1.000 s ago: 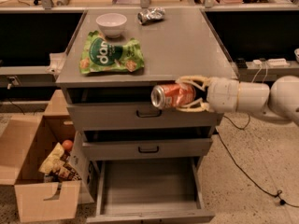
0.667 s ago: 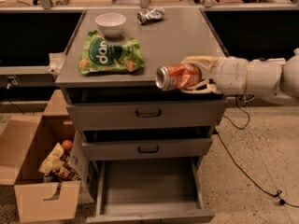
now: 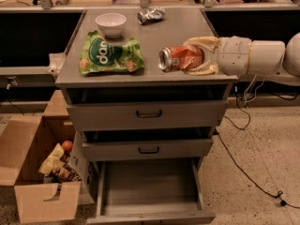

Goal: Pick coke can from bottom drawer and place on counter

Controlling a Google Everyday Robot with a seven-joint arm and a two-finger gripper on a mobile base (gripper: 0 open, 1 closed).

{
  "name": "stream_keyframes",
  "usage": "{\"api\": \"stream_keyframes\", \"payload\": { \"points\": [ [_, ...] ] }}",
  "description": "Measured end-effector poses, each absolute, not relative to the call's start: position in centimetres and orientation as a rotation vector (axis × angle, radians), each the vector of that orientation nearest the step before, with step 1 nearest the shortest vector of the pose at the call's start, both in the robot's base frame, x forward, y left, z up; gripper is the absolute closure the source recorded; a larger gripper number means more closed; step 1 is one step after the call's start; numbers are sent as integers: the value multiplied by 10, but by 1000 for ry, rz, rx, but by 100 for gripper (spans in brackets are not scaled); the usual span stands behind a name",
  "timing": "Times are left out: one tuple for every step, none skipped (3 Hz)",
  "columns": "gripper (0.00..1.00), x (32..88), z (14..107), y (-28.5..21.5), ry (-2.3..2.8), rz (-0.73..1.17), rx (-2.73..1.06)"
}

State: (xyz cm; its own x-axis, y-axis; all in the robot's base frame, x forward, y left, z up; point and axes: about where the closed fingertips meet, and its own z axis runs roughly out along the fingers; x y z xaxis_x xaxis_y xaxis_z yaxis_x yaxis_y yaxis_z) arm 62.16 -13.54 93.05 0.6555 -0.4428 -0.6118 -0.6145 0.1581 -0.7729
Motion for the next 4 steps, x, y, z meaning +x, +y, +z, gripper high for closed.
{"api": "stream_keyframes", "payload": {
  "points": [
    [100,631,935,-137,964,158,-1450],
    [100,654,944,-140,1033,179,-1476],
    [100,691,943,-141,1148,248,-1508],
    [100,720,934,-147,1259,297,-1521]
  ]
}}
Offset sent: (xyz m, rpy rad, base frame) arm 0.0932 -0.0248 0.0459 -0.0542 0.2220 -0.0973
